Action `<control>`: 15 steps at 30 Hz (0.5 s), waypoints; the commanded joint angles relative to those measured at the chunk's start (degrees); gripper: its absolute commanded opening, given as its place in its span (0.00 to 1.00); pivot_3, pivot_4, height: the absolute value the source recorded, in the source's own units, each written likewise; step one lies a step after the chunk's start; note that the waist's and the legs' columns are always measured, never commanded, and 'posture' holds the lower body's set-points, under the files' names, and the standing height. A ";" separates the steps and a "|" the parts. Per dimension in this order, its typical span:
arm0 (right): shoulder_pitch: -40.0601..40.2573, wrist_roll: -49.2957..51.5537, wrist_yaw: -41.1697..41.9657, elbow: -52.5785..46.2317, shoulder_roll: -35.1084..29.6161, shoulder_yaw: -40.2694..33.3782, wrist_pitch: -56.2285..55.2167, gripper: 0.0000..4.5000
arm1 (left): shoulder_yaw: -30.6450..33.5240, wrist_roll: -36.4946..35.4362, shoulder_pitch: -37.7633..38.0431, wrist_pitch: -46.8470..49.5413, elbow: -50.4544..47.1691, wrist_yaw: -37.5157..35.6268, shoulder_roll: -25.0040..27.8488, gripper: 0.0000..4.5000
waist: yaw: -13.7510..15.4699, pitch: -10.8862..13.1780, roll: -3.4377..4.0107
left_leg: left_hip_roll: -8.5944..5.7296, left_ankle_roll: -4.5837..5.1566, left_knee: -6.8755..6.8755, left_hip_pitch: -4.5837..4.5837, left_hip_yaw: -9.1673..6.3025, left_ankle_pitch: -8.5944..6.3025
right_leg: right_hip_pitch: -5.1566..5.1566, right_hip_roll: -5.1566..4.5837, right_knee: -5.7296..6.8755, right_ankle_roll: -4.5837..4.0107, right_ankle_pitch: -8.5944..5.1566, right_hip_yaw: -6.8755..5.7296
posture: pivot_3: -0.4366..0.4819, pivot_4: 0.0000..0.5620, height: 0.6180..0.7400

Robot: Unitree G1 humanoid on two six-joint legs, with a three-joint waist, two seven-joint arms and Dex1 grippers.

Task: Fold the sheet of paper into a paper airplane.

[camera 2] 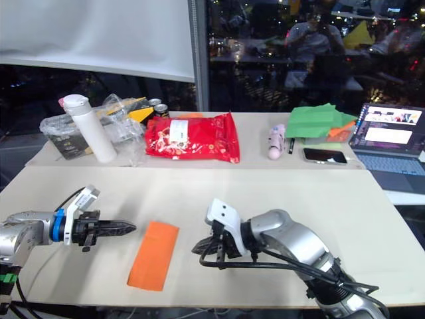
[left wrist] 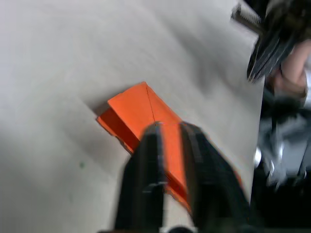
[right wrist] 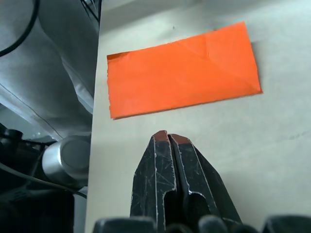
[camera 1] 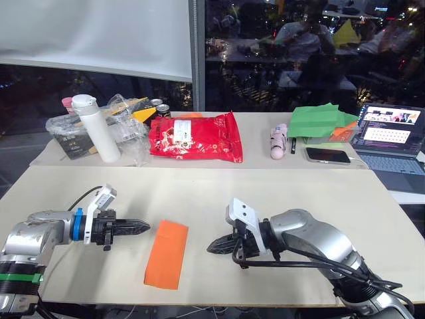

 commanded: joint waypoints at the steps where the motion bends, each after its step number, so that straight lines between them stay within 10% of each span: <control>1: -1.32 -1.96 1.67 1.88 -1.64 0.64 -4.78 0.00 | 4.91 -3.86 4.35 7.36 -8.15 6.90 0.54 0.48 | 0.06 0.00 0.02 | -0.01 0.00 0.00 0.03 0.01 0.00 | 0.05 -0.04 -0.04 0.00 0.00 -0.01 | 0.48 0.27 0.79; 4: -2.02 -3.26 2.78 4.11 -2.97 0.47 -7.83 0.00 | 4.05 -2.50 6.59 13.62 -9.24 14.44 0.93 0.70 | 0.10 0.06 0.12 | -0.06 -0.01 -0.01 0.08 0.04 0.00 | 0.09 -0.11 -0.09 0.04 0.02 0.01 | 0.48 0.27 0.79; 15: 0.61 -4.24 -1.52 2.18 -2.69 -1.58 -7.45 0.00 | -7.20 -6.79 -5.25 25.63 0.28 13.35 0.34 0.70 | 0.18 0.05 -0.02 | -0.06 -0.01 -0.04 0.04 0.01 -0.01 | 0.03 -0.06 -0.12 0.02 0.02 -0.05 | 0.48 0.27 0.79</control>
